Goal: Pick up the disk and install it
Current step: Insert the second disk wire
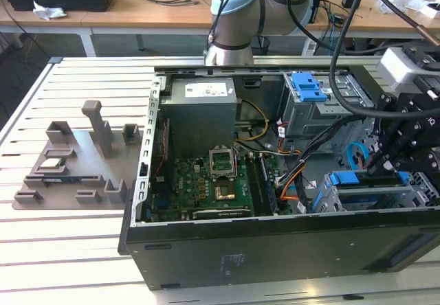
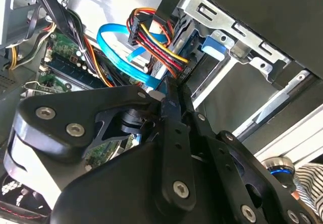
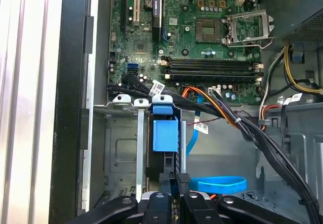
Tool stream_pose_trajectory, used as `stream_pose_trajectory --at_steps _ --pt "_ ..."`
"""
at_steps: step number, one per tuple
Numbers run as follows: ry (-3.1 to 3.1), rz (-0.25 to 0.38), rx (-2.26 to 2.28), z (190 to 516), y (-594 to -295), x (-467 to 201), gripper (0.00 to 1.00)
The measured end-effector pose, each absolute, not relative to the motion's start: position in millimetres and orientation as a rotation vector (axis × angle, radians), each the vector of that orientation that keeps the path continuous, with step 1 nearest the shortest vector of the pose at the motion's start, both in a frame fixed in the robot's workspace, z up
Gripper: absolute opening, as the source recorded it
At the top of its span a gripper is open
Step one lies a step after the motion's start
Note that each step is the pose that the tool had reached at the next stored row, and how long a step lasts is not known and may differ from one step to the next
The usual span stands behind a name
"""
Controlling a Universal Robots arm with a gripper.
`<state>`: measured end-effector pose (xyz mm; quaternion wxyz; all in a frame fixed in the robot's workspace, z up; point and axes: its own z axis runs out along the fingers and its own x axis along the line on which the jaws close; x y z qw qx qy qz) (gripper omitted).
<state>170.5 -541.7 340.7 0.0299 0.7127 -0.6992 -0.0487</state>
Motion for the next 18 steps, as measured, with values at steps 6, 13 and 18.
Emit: stream_pose_trajectory --at_steps 6,13,18 --pt "-2.156 -0.151 2.197 340 -542 170 0.18" --pt "-2.152 -0.15 2.201 354 -541 170 0.16" --pt "-2.154 -0.169 2.21 351 -542 170 0.11"
